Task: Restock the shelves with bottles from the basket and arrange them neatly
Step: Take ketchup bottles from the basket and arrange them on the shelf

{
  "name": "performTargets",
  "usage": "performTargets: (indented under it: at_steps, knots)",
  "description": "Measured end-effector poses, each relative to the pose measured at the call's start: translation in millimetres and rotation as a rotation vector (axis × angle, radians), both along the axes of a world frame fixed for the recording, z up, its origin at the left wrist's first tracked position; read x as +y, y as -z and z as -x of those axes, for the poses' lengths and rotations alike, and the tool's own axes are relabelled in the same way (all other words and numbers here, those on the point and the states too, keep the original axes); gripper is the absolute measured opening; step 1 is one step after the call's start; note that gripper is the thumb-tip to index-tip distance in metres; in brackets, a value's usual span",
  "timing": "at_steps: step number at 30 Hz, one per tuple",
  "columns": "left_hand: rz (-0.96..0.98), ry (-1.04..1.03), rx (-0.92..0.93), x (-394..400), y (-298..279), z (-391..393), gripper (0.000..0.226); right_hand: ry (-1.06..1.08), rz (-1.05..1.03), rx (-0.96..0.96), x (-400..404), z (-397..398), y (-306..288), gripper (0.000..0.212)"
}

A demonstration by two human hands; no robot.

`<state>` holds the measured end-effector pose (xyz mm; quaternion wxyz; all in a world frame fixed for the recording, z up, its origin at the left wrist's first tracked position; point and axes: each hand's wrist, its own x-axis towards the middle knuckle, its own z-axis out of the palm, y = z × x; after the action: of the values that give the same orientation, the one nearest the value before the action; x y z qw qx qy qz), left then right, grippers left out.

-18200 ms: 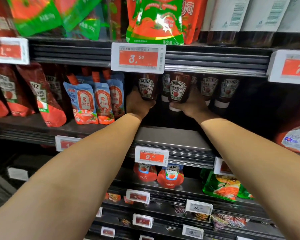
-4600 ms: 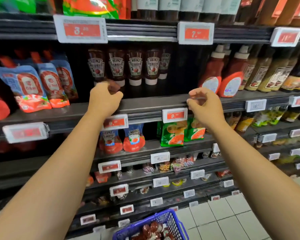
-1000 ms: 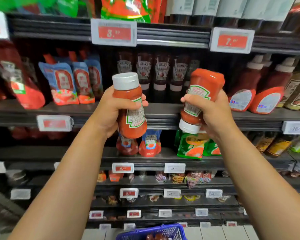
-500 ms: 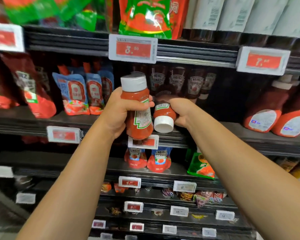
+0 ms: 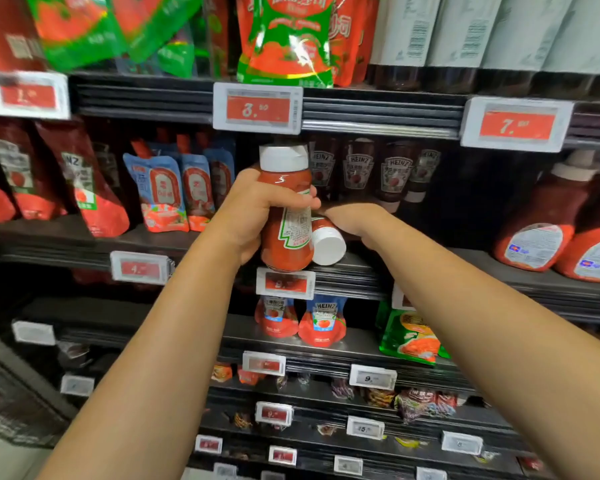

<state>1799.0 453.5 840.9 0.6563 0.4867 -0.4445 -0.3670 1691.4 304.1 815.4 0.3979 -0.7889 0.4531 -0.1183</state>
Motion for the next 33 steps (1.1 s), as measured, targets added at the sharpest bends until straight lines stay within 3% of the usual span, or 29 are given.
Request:
performTargets:
  at_steps: [2,3,5,7,9,11,16,20,23,25,31,33]
  knots:
    - [-0.006,0.045,-0.022,-5.1,-3.3,10.3,0.024,0.110,0.160,0.078,3.6,18.6,-5.6,0.053]
    - [-0.009,0.081,-0.022,-7.8,-4.8,15.3,0.025,0.191,0.239,0.029,8.5,32.0,-6.8,0.048]
    - [-0.017,0.175,-0.020,-14.0,-7.4,26.9,0.027,0.243,0.287,-0.288,21.7,63.4,-0.1,0.032]
    - [-0.022,0.255,-0.038,-22.9,-9.6,42.7,0.024,0.174,0.114,-0.643,39.8,89.9,7.5,0.023]
    - [-0.031,0.283,-0.029,-34.3,-9.4,62.9,0.022,0.078,-0.274,-0.997,54.1,109.0,14.7,0.022]
    - [-0.025,0.294,0.026,-46.6,-5.6,84.7,0.024,0.008,-0.505,-1.158,61.2,124.6,22.4,0.027]
    - [-0.036,0.277,0.201,-74.9,9.5,116.6,0.035,0.031,-0.260,-0.956,50.0,154.6,34.4,0.055]
    - [-0.028,0.279,0.335,-89.3,23.1,119.5,0.034,0.098,-0.294,-0.963,34.2,182.3,27.0,0.058]
    - [0.017,0.327,0.418,-92.8,32.0,122.1,0.018,0.203,-0.233,-0.940,23.1,193.9,19.4,0.063]
    - [0.032,0.335,0.455,-93.4,38.6,121.5,0.025,0.233,-0.191,-0.953,16.1,198.1,17.8,0.062]
    - [0.025,0.197,0.110,-87.8,57.4,108.8,0.068,0.236,-0.146,-1.178,6.5,193.0,11.8,0.054]
    - [0.013,0.128,-0.007,-88.5,59.4,110.5,0.064,0.247,-0.108,-1.200,1.7,185.3,8.3,0.050]
